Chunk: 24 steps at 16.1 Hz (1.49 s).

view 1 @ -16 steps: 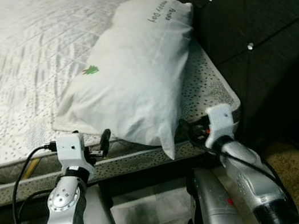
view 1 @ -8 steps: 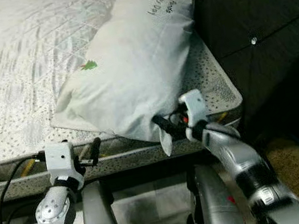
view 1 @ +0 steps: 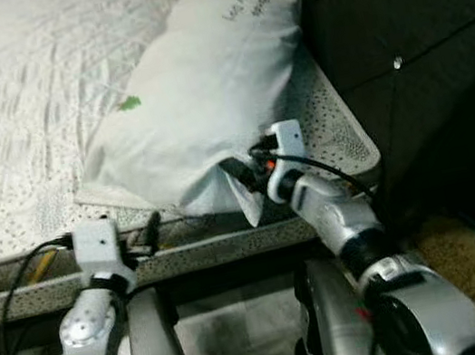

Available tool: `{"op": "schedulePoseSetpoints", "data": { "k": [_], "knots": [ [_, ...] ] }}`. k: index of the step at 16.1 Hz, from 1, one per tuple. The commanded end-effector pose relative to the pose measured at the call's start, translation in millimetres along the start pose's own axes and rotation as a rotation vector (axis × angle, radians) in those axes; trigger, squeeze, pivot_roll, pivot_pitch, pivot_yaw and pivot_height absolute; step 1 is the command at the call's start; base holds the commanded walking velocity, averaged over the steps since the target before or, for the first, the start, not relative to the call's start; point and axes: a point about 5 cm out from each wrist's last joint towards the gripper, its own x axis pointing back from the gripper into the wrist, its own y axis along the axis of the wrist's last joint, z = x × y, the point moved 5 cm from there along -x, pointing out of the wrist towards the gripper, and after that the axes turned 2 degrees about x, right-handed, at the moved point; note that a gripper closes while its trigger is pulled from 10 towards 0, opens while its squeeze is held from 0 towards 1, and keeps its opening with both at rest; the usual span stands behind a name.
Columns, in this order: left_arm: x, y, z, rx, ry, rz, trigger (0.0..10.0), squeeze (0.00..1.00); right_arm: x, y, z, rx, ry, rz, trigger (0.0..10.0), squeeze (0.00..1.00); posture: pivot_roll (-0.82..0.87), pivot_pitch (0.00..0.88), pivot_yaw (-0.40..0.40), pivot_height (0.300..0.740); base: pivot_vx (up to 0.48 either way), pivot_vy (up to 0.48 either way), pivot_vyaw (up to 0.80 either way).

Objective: Clean up the room

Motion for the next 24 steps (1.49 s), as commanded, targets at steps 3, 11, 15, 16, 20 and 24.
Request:
{"op": "schedulePoseSetpoints", "data": {
  "k": [3,11,15,16,20,24],
  "knots": [
    [-0.1,-1.4,6.3,-0.013,0.010,0.009,10.0,0.00,-10.5,8.7,6.8,-0.083,-0.036,-0.043,0.0,0.00,0.09,0.126,-0.075,0.529,0.000,0.000,0.00],
    [-4.9,0.6,3.8,-0.014,0.037,-0.008,10.0,0.00,2.1,24.7,-40.9,0.022,-0.227,-0.076,0.0,0.00,0.08,0.123,-0.097,0.529,0.000,0.000,0.00],
    [-7.7,0.5,0.4,-0.012,0.030,-0.011,10.0,0.00,28.0,57.2,-92.5,0.101,-0.405,-0.132,0.0,0.00,0.07,0.109,-0.095,0.529,0.000,0.000,0.00],
    [-8.3,0.6,-0.2,-0.012,0.029,-0.012,10.0,0.00,31.8,62.5,-98.4,0.110,-0.430,-0.145,0.0,0.00,0.07,0.109,-0.095,0.529,0.000,0.000,0.00],
    [-12.0,1.1,-2.7,-0.008,0.020,-0.018,10.0,0.00,87.1,139.4,-151.1,0.215,-0.725,-0.408,0.0,0.00,0.07,0.089,-0.096,0.529,0.000,0.000,0.00],
    [-10.8,0.2,0.1,-0.009,0.037,-0.019,10.0,0.00,122.1,164.0,-171.7,0.319,-0.820,-0.475,0.0,0.00,0.07,0.085,-0.097,0.529,0.000,0.000,0.00]
  ]
}}
